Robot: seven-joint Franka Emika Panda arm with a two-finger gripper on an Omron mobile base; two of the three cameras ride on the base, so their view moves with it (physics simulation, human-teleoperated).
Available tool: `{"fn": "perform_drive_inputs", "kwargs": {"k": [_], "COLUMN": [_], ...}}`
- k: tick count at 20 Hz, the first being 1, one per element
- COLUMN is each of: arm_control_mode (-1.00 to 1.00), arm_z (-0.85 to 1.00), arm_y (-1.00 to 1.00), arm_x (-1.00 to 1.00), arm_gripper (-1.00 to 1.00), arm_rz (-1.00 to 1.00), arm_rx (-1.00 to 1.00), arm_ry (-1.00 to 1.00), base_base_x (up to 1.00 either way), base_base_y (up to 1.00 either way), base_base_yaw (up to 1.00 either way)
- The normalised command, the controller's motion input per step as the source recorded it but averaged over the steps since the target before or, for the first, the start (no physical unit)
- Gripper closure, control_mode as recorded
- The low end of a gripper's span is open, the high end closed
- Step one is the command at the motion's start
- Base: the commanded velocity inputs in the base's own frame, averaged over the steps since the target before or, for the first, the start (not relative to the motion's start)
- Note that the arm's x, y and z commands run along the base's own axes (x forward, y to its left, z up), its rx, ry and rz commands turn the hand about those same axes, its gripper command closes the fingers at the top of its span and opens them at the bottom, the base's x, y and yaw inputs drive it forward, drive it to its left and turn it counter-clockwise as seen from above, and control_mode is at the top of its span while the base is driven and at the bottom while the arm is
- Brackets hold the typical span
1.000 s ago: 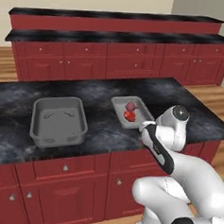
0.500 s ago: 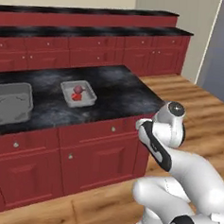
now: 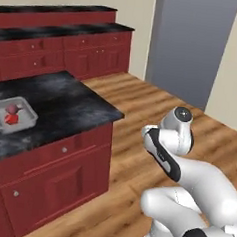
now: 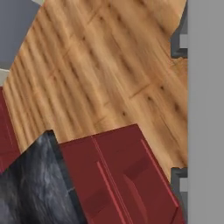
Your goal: Place one onion and one steak in each tupperware on the nearby counter, to pack two identical lunches.
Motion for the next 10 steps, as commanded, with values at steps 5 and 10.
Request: {"fn": "perform_drive_inputs", "kwargs": {"k": [5,10], "arm_control_mode": [1.0,1.0], "arm_z": [0.0,0.0], "arm_y": [0.0,0.0], "arm_x": [0.0,0.0], "arm_gripper": [-1.0,-1.0], "arm_rz": [0.0,0.0], "arm_rx": [0.0,0.0], "arm_ry": [0.0,0.0], "base_base_x": [-0.05,0.0], "base_base_y": [-0.47,-0.47], "base_base_yaw": [-0.6,-0.65]}}
